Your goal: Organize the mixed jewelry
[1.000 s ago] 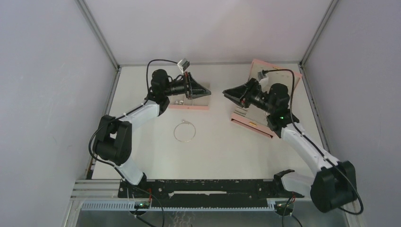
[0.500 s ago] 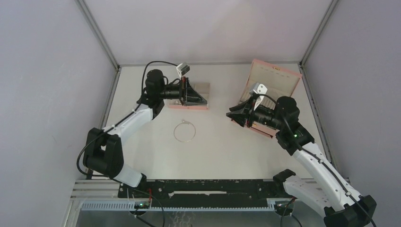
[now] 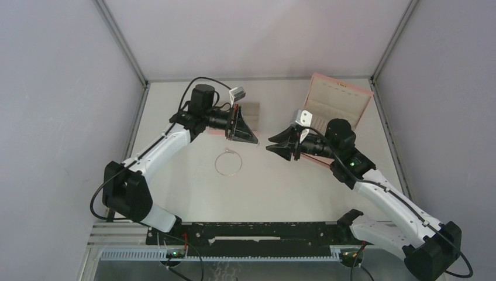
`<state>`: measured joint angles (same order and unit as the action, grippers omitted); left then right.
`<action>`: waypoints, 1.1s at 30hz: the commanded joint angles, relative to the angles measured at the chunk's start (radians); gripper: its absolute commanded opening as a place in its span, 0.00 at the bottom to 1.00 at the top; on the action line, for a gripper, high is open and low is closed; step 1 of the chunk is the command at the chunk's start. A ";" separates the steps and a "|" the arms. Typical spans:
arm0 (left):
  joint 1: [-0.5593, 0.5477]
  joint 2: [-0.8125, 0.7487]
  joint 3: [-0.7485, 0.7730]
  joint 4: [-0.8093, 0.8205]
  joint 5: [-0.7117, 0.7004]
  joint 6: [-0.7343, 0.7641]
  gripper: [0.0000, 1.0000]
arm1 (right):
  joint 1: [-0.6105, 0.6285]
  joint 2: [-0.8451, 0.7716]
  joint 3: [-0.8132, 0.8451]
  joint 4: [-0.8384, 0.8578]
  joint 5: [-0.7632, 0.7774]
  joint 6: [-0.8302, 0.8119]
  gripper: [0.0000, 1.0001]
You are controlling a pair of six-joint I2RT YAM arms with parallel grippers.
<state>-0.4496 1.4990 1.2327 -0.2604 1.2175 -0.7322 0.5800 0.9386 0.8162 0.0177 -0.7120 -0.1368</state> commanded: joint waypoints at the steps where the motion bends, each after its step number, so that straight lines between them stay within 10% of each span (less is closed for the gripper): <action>1: -0.003 -0.010 0.042 -0.039 0.044 0.036 0.00 | 0.028 0.008 0.015 0.121 0.021 -0.029 0.42; 33: 0.006 0.059 0.111 -0.040 0.092 0.022 0.00 | 0.115 0.093 0.014 0.163 0.171 -0.062 0.36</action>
<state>-0.4484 1.5570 1.3048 -0.3099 1.2705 -0.7242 0.6880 1.0344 0.8162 0.1238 -0.5457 -0.1860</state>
